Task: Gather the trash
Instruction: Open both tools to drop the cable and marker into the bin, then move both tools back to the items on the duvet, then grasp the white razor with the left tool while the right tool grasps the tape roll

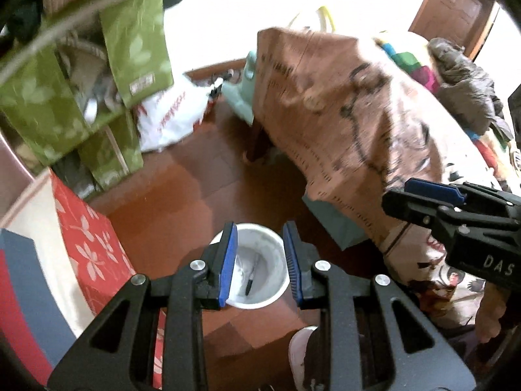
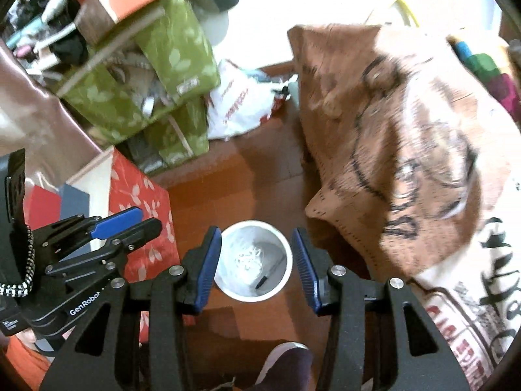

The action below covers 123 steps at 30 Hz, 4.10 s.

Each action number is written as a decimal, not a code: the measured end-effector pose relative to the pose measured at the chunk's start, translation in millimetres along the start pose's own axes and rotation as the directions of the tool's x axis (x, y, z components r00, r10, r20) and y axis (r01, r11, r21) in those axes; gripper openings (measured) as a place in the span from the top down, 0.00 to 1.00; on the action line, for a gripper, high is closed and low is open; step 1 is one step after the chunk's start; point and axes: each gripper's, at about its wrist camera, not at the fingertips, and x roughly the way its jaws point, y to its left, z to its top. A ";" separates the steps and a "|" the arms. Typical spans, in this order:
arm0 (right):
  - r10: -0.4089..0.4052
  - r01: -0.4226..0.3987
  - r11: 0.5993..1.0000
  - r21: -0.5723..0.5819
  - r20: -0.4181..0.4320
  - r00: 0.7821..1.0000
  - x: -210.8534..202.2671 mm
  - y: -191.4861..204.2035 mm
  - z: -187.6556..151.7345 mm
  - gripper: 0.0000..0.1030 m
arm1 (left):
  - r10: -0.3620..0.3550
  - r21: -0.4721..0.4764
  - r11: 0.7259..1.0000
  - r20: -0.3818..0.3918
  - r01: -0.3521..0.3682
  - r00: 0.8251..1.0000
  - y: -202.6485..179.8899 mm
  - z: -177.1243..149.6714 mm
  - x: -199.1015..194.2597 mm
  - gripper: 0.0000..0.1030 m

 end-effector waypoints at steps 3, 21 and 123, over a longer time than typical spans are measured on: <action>-0.010 0.010 1.000 0.010 0.065 0.998 -34.7 -6.0 -2.0 0.59 | -0.004 0.029 1.000 0.045 0.003 0.999 -16.9 5.6 -26.5 0.72; -0.212 0.143 0.969 0.202 0.380 0.900 -218.1 -92.7 -55.5 0.52 | -0.127 0.275 0.961 0.302 0.041 0.945 -187.4 22.2 -156.6 0.16; -0.507 0.271 0.719 0.641 0.217 0.834 -219.0 -331.8 -163.9 0.64 | -0.401 0.504 0.784 -0.034 0.363 0.915 -465.9 60.9 14.1 0.92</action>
